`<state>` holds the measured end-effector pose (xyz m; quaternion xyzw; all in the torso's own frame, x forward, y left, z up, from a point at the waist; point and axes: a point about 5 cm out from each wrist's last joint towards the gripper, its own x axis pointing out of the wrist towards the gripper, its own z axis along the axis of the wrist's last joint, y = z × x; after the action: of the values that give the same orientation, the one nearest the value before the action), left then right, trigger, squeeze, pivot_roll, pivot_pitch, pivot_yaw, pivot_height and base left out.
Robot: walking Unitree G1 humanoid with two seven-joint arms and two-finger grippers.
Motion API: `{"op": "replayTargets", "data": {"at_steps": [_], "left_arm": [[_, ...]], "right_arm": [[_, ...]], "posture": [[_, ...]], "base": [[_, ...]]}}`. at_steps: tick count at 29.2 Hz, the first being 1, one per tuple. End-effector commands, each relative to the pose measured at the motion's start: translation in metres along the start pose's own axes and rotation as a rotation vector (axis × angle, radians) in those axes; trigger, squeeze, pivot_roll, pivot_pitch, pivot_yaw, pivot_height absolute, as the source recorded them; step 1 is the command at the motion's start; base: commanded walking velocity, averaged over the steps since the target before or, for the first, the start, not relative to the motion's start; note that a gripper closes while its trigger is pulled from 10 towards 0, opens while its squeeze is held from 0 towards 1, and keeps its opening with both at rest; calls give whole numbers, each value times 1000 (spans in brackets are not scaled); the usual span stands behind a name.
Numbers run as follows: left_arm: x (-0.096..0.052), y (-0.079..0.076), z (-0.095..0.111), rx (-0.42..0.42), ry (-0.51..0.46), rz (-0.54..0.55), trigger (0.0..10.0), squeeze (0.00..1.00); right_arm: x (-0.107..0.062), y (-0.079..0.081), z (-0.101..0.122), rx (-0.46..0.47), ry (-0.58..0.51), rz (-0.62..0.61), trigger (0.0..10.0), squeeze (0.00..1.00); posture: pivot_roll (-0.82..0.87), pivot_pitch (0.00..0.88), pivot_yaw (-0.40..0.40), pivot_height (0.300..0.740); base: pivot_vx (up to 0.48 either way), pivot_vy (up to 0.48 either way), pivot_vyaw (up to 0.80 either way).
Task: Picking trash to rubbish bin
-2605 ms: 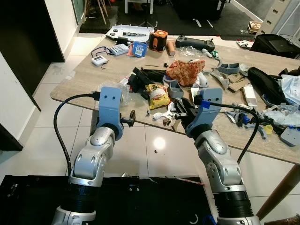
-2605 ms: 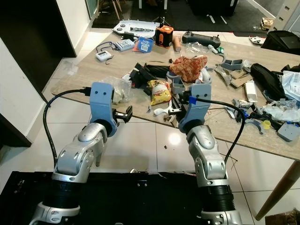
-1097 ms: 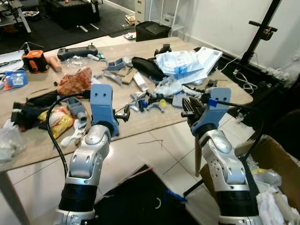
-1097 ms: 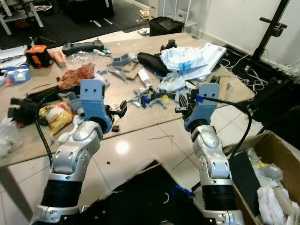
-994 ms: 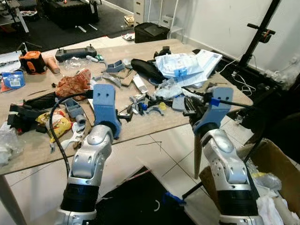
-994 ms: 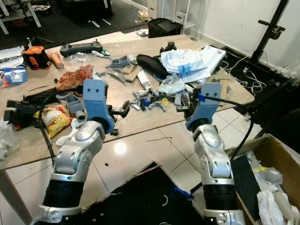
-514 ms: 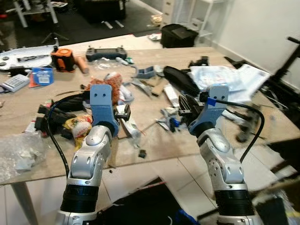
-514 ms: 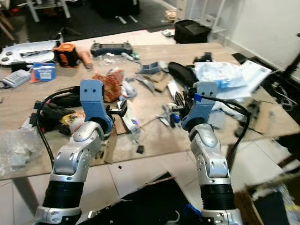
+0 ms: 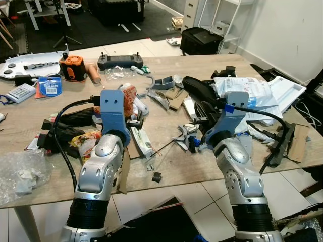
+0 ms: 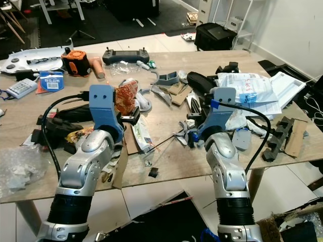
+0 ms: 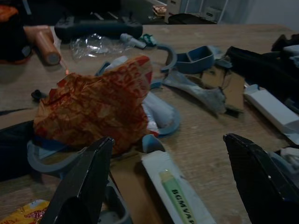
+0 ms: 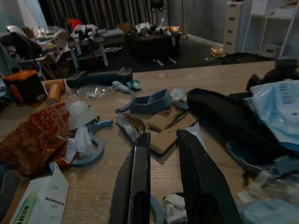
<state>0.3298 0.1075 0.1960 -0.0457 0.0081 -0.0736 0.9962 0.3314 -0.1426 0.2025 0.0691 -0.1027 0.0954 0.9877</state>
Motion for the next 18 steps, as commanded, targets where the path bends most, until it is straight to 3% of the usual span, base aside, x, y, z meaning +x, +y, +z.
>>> {"op": "replayTargets", "data": {"at_steps": [1, 5, 8, 10, 15, 18], "left_arm": [[0, 2, -5, 18, 17, 10, 10000, 0], [0, 2, -6, 36, 27, 10, 10000, 0], [1, 2, -6, 47, 33, 10, 10000, 0], [2, 3, -8, -8, 32, 20, 10000, 0], [2, 4, -8, 42, 40, 23, 10000, 0], [2, 4, -9, 33, 40, 23, 10000, 0]], "right_arm": [[-2, -3, -2, 1, 7, -9, 10000, 0], [-2, -2, -3, -4, 11, -8, 10000, 0], [-2, -2, -3, -16, 15, -3, 10000, 0], [-2, -3, -4, -48, 34, 1, 10000, 0], [-3, -5, -8, -100, 82, 9, 10000, 0], [-4, -8, -15, -194, 162, 27, 10000, 0]], "posture": [[-9, 106, -5, 740], [-9, 106, -5, 740], [-9, 106, -5, 740], [-9, 106, -5, 740], [-9, 106, -5, 740], [-9, 106, -5, 740]], "base": [[0, 0, 0], [0, 0, 0], [0, -480, 0], [0, 0, 0], [0, 0, 0], [0, 0, 0]]}}
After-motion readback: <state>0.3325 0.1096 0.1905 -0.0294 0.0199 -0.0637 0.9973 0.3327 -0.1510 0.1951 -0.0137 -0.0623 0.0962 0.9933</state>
